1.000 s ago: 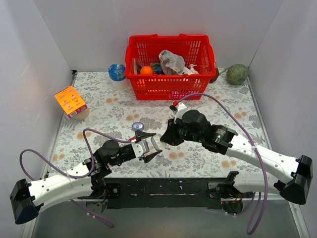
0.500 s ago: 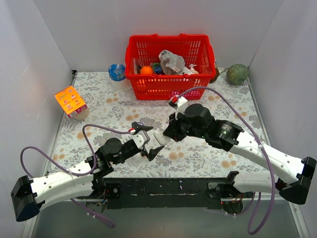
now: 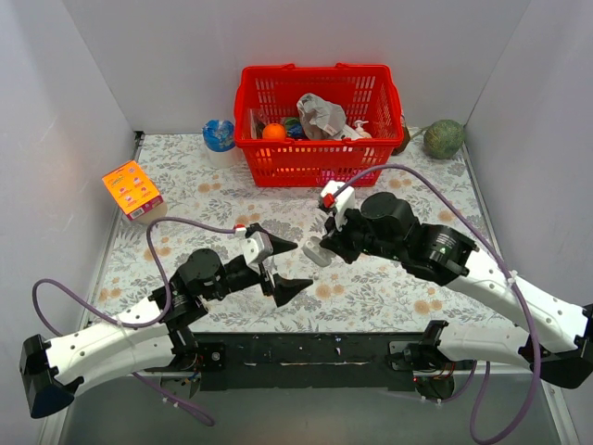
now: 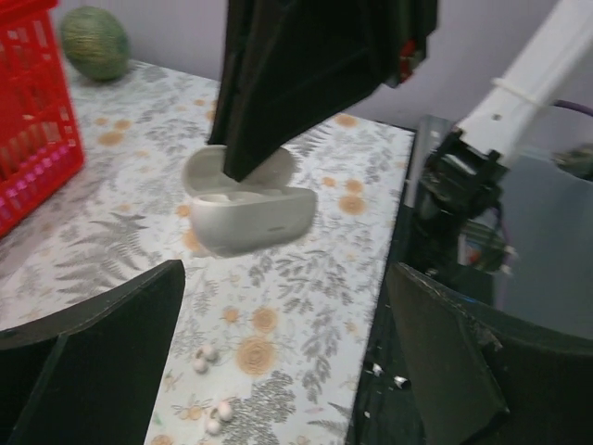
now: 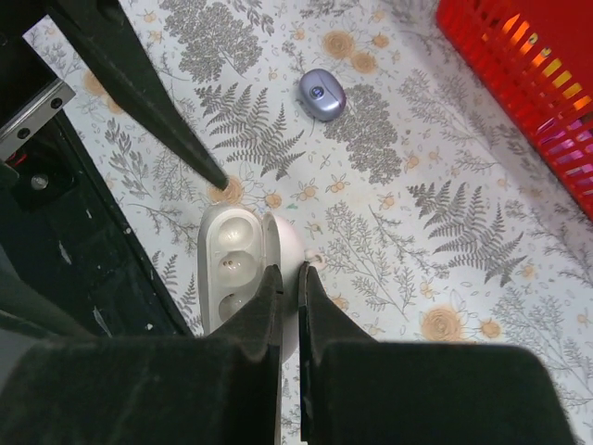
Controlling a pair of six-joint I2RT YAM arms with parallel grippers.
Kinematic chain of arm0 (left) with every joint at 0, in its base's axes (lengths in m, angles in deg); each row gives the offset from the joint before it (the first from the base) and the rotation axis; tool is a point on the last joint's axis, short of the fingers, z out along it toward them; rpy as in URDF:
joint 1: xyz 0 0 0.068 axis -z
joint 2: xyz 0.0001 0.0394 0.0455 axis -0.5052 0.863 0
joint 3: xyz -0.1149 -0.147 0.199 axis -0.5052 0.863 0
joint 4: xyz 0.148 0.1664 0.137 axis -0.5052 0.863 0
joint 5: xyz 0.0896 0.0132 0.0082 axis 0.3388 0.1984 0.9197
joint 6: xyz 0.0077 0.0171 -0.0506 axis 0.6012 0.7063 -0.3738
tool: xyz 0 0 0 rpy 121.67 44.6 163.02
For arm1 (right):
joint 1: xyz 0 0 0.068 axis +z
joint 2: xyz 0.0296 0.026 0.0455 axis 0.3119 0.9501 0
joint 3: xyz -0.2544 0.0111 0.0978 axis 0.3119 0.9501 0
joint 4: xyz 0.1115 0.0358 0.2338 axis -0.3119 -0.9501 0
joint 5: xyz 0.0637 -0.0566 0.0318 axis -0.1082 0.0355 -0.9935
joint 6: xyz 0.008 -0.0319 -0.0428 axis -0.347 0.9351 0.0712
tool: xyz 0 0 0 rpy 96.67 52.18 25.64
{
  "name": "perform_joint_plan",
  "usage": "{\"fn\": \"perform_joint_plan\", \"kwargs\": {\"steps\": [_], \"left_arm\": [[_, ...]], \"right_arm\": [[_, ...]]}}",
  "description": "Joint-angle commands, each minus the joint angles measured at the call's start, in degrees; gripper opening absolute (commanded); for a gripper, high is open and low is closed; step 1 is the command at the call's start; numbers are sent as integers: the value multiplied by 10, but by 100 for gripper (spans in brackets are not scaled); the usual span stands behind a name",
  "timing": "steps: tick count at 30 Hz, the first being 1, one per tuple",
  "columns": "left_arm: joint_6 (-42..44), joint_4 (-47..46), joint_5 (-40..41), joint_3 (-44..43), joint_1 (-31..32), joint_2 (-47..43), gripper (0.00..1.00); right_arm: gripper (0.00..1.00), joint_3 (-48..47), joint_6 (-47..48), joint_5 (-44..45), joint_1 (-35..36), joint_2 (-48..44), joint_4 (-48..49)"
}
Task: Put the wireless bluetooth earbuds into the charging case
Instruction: Open the charging case.
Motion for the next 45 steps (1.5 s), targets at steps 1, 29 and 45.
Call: {"fn": "perform_joint_plan", "kwargs": {"steps": [1,29,45], "left_arm": [[-36,43,-177,-50,-30,21,88],[-130,-67,-379,-95,-137,151,64],[-135,-98,-382,-80,-137,154,32]], "right_arm": [[1,-2,71,22,12,-38,24],[1,-2,118,12,68,-28,60],[1,2,110,24,73,-26,68]]}}
